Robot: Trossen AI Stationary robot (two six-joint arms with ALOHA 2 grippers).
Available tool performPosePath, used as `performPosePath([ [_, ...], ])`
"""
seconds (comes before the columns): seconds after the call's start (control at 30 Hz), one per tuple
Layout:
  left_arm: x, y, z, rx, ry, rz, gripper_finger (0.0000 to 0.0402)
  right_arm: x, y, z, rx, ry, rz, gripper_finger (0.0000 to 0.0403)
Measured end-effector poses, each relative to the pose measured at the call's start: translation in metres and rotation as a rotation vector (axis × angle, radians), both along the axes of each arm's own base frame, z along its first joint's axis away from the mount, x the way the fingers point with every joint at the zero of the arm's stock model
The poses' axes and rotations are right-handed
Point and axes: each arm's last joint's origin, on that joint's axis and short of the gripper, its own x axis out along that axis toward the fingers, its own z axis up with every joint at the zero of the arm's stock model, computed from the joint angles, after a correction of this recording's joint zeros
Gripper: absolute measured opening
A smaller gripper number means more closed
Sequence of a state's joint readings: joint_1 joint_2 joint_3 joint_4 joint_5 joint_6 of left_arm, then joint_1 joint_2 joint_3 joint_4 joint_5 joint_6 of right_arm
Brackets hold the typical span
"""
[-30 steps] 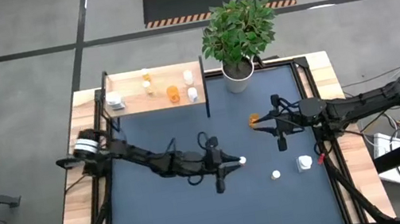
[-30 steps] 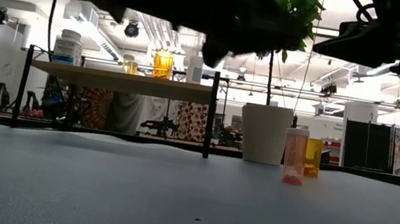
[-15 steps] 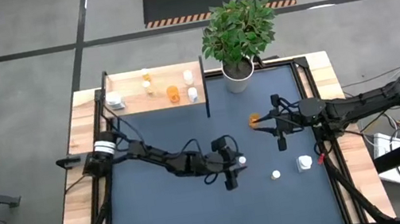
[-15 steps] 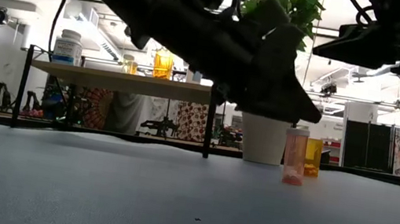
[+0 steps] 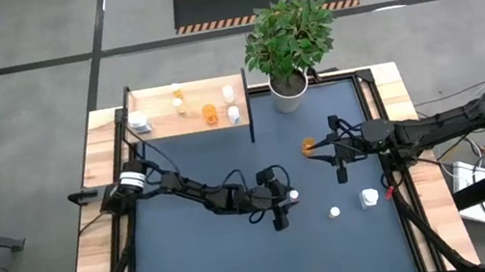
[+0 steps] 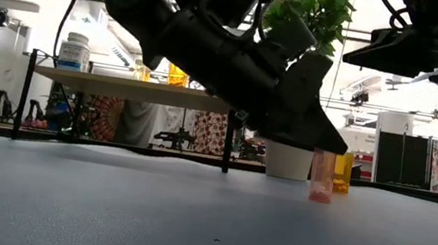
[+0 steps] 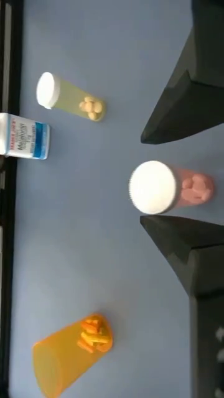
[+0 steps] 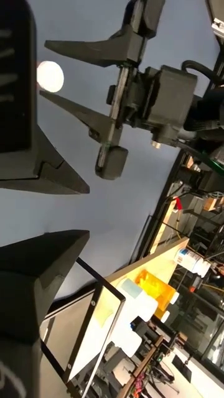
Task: Pick and place medicine bottles onto shelf by color
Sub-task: Put the pink pill bottle on the shelf
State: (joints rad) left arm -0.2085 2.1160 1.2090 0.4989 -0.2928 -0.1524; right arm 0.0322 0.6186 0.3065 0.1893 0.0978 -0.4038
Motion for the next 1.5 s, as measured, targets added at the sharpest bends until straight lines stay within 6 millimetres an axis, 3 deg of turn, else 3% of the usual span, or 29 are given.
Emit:
performPosePath([
  [0.4,0.0,0.0,0.001,-0.001,-0.004,0.0,0.0105,0.0,0.0,-0.001,0.0,0.006,0.0,0.0094],
  [0.73,0.0,0.0,0.002,-0.002,-0.003,0.0,0.0106,0.0,0.0,-0.001,0.001,0.015,0.0,0.0092],
  [0.87,-0.001,0.0,0.011,-0.006,-0.024,0.0,0.0106,0.0,0.0,-0.002,0.0,0.021,0.0,0.0087],
  [1.17,-0.024,0.008,0.069,-0.048,0.008,0.076,0.0107,-0.001,0.0,-0.002,0.003,0.024,-0.002,0.0093],
  [1.5,-0.088,0.029,0.154,0.007,-0.044,0.374,0.0107,-0.001,0.0,-0.003,0.012,0.027,-0.004,0.0087],
])
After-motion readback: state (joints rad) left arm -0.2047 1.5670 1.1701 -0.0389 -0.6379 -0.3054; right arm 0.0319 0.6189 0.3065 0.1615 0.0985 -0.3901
